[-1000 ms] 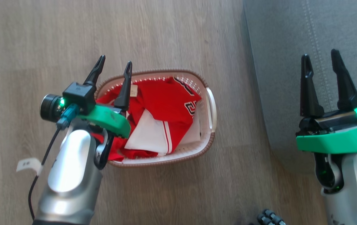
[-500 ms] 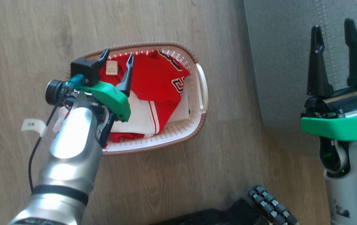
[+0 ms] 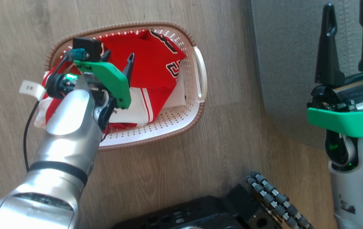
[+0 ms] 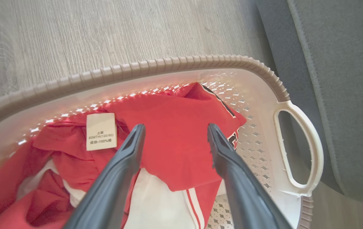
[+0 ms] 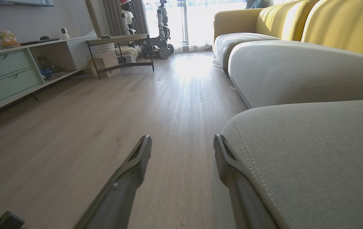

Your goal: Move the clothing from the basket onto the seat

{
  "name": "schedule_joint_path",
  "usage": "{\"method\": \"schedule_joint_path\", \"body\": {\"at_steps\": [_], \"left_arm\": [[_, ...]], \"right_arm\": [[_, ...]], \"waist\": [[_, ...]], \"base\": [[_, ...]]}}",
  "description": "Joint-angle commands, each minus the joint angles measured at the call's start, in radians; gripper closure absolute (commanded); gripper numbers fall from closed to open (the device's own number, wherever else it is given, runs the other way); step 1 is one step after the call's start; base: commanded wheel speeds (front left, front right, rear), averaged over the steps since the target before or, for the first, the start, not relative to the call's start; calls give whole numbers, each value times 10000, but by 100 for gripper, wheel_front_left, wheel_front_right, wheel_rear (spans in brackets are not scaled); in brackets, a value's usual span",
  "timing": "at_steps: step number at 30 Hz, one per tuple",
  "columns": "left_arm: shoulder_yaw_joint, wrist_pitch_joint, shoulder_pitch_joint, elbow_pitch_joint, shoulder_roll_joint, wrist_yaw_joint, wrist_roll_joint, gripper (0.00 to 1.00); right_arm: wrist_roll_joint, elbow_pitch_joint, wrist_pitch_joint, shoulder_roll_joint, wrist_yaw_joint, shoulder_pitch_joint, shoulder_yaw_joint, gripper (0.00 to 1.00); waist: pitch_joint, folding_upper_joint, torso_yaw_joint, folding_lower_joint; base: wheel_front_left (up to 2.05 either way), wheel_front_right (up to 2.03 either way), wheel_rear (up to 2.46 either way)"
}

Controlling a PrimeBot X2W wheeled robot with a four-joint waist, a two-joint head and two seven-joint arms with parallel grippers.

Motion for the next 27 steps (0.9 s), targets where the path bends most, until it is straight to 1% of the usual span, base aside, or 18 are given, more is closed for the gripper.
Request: {"method": "schedule_joint_path", "body": {"at_steps": [1, 5, 9, 12, 21, 27], "left_arm": [[25, 98, -193, 41, 163, 4, -196, 0], [-245, 437, -585, 515, 163, 127, -478, 0], [-338, 547, -953, 987, 163, 263, -644, 0], [-349, 494, -1213, 1333, 230, 394, -638, 0], [-470, 764, -1812, 1785, 487, 525, -594, 0], [-699, 1225, -1925, 1956, 594, 960, -427, 0]], "right_arm": [[54, -402, -65, 92, 73, 22, 206, 0], [80, -471, -65, 174, 73, -139, 288, 0], [168, -484, -65, 249, 73, -346, 410, 0], [216, -537, -65, 299, 73, -467, 454, 0], [340, -624, -65, 370, 73, -670, 634, 0], [411, -659, -65, 379, 73, -664, 701, 0]], "waist": [[286, -1, -130, -1], [589, -1, -288, -1], [906, -1, -540, -1], [1109, -1, -720, -1], [1630, -1, -1081, -1], [1744, -1, -1187, -1]], "base": [[0, 0, 0], [0, 0, 0], [0, 0, 0], [0, 0, 0], [0, 0, 0], [0, 0, 0]]}}
